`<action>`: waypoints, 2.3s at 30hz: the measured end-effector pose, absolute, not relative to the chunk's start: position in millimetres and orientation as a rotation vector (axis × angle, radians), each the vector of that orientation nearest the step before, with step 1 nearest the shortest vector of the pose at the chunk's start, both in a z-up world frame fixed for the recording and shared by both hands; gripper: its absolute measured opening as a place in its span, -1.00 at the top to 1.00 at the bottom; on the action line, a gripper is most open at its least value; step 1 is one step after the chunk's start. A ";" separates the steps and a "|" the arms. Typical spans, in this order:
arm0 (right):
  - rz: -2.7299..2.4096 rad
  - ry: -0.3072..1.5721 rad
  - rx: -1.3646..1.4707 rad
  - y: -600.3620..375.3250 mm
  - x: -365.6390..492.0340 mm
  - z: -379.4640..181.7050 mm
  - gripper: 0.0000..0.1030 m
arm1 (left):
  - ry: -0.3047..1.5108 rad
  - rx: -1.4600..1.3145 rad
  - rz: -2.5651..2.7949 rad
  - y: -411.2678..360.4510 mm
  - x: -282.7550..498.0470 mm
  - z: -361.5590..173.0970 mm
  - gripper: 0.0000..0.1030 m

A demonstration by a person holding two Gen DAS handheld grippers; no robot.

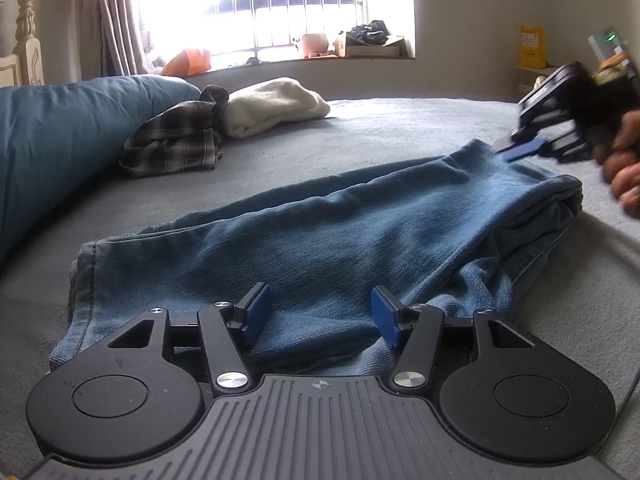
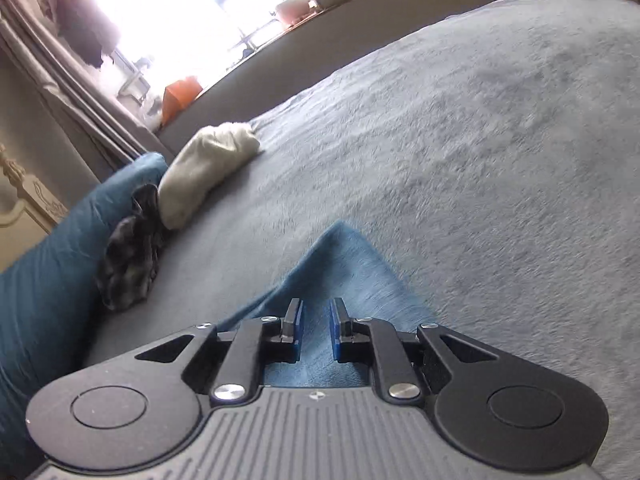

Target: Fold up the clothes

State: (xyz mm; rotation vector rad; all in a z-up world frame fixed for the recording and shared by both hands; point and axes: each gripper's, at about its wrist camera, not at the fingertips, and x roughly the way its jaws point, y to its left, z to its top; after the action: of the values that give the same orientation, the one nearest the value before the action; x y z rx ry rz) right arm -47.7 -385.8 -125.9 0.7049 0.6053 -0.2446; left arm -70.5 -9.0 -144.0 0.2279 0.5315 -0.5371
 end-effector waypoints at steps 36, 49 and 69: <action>0.093 0.683 0.208 -276.2 -87.5 -147.2 0.43 | 0.594 0.160 -0.350 5.8 -25.5 -109.7 -0.11; 0.089 0.672 0.210 -275.0 -89.1 -148.1 0.43 | 0.741 0.138 -0.215 18.0 -1.3 -121.5 -0.16; 0.085 0.660 0.215 -274.9 -91.2 -149.6 0.43 | 0.851 0.156 -0.159 8.2 12.9 -111.3 -0.23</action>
State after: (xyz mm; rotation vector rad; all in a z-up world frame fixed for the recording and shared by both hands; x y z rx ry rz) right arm -91.2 -274.9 -149.6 0.2148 0.6600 0.0855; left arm 12.9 8.2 -111.3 0.1557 0.8506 -0.1587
